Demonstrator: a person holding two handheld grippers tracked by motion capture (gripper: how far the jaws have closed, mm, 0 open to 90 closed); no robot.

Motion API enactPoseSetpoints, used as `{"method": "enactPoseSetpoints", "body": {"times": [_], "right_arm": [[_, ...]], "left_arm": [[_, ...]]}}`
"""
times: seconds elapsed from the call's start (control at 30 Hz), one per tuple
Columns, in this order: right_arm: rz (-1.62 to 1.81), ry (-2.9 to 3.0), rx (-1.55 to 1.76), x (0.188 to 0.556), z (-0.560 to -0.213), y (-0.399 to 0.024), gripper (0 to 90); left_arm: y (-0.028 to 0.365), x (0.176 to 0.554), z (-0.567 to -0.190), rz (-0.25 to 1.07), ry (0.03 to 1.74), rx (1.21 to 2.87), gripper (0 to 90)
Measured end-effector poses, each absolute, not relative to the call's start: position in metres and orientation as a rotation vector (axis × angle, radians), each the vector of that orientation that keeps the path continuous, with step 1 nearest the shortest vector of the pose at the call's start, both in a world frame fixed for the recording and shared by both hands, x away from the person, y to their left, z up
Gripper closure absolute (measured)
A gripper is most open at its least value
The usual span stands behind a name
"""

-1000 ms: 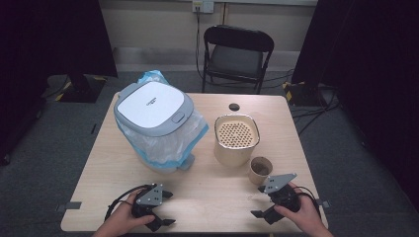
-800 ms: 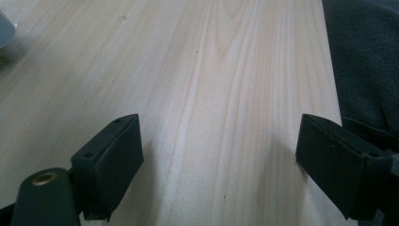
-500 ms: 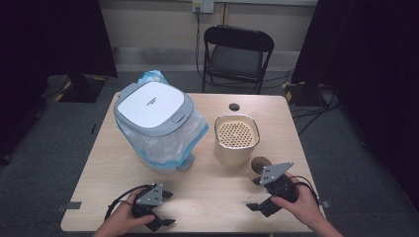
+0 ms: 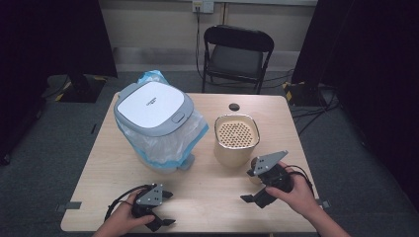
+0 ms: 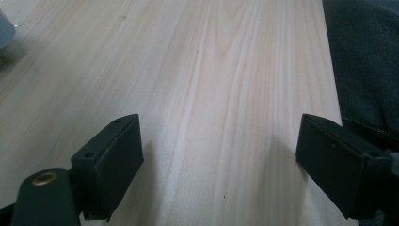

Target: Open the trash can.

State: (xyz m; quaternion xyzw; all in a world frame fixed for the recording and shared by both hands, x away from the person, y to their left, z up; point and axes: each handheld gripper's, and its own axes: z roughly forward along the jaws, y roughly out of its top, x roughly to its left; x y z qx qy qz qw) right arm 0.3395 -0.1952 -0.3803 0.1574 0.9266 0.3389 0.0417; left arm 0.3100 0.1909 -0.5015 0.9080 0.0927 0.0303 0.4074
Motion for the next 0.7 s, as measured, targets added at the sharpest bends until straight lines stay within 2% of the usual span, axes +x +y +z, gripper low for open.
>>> {"method": "enactPoseSetpoints", "body": {"times": [0.7], "right_arm": [[1.023, 2.836, 0.436, 0.36, -0.35, -0.169, 15.2]], "left_arm": [[0.191, 0.309, -0.502, 0.078, 0.24, 2.286, 13.6]]}}
